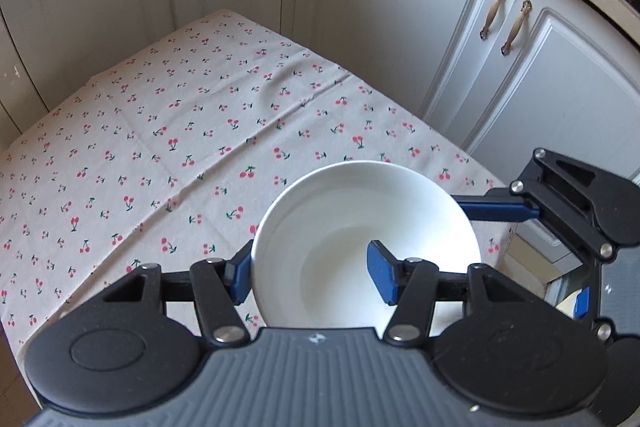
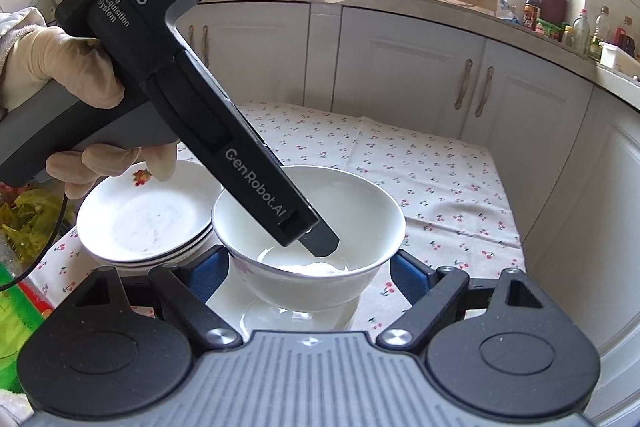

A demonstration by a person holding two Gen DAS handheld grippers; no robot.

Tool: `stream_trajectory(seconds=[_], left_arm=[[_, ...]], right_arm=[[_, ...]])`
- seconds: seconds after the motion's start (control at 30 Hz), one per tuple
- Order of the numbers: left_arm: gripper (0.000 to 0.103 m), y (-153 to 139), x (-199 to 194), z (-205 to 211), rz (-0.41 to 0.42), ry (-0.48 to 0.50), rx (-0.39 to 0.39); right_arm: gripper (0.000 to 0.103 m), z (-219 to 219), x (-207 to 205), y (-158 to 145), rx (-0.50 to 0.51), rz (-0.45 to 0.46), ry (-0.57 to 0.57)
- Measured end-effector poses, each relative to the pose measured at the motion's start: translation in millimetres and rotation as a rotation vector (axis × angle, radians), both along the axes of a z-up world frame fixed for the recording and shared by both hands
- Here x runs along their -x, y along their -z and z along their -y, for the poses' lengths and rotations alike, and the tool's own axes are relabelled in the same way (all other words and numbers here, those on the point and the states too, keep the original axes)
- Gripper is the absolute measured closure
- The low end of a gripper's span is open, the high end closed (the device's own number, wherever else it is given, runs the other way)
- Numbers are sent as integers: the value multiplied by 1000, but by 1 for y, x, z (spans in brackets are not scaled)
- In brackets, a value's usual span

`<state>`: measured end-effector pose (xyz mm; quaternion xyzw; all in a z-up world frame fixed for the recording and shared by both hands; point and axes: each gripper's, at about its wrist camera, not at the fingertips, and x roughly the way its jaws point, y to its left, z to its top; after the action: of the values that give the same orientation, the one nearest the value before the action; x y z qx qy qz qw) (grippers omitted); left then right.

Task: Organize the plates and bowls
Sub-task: 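Carry the small bowl with the left gripper and lower it into the bowl stack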

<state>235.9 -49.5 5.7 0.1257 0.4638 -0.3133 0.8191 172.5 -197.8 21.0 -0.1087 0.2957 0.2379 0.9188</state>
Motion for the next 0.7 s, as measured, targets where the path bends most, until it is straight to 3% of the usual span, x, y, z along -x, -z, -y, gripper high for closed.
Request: stream_trajectory(seconds=[0.7], left_arm=[[47, 13, 12, -9, 14, 4, 15]], right_arm=[[12, -8, 5, 18, 21, -59, -34]])
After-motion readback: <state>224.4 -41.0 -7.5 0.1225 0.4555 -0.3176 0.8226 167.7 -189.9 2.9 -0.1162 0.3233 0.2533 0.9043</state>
